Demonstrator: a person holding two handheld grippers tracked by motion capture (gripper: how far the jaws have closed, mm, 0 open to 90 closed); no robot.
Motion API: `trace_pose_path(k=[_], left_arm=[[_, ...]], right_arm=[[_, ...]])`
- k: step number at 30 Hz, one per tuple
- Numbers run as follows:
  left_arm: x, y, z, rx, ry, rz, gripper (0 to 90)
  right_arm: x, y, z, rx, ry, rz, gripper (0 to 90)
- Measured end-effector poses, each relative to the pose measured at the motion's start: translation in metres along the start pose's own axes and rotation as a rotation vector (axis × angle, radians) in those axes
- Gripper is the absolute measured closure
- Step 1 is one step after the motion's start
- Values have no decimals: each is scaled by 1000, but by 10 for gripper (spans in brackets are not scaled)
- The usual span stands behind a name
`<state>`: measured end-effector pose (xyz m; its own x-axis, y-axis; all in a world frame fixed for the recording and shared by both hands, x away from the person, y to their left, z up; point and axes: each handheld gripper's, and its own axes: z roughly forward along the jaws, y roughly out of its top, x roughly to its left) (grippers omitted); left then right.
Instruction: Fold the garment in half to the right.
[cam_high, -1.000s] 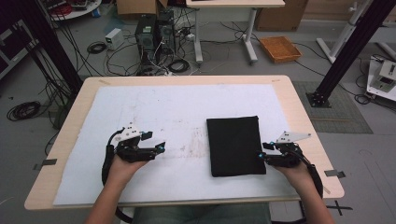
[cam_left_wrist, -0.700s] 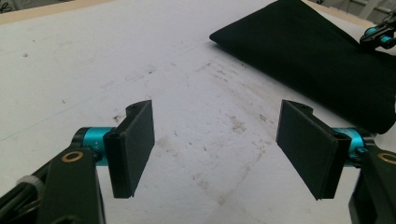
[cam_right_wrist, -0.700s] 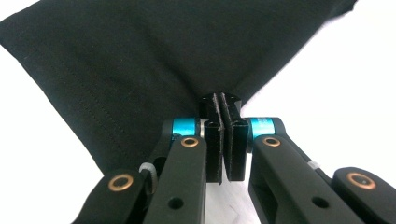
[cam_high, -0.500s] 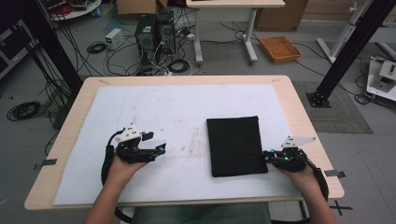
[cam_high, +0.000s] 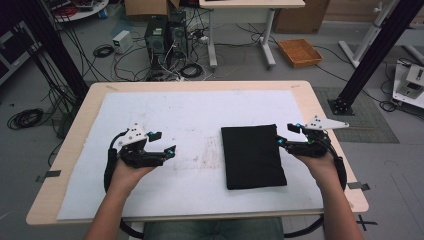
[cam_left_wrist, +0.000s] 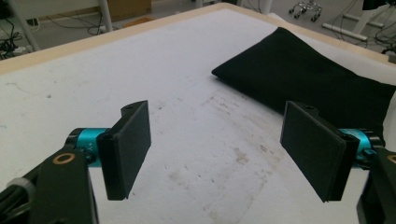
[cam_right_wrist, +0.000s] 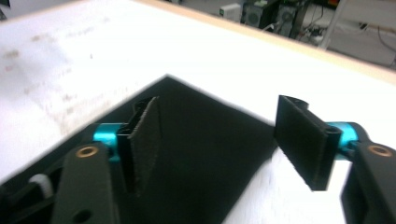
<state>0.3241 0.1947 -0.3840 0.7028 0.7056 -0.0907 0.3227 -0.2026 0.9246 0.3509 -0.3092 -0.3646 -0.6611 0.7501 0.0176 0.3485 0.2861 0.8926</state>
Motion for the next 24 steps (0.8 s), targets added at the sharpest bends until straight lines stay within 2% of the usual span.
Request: trace_pose_path(k=[4, 7, 9, 11, 15, 18, 20, 24], left_arm=[[4, 1, -3, -2, -5, 2, 229], [5, 3, -3, -15, -14, 10, 229], [4, 3, 0, -15, -16, 15, 230], [1, 1, 4, 0, -13, 37, 229], [-2, -5, 13, 20, -22, 56, 230], [-2, -10, 18, 36, -23, 44, 229], [-3, -13, 20, 50, -22, 46, 230], [-5, -12, 19, 39, -30, 44, 230]], right_arm=[[-1, 13, 3, -50, 13, 3, 293], [-3, 8, 7, -56, 28, 13, 268], [-5, 0, 14, -19, 42, 13, 260], [-6, -7, 18, 10, 37, 10, 257], [-14, -21, 27, 61, 25, 19, 248], [-18, -30, 32, 98, 13, 26, 240], [-20, -34, 34, 115, 17, 27, 237], [-21, -34, 33, 110, 20, 27, 233]])
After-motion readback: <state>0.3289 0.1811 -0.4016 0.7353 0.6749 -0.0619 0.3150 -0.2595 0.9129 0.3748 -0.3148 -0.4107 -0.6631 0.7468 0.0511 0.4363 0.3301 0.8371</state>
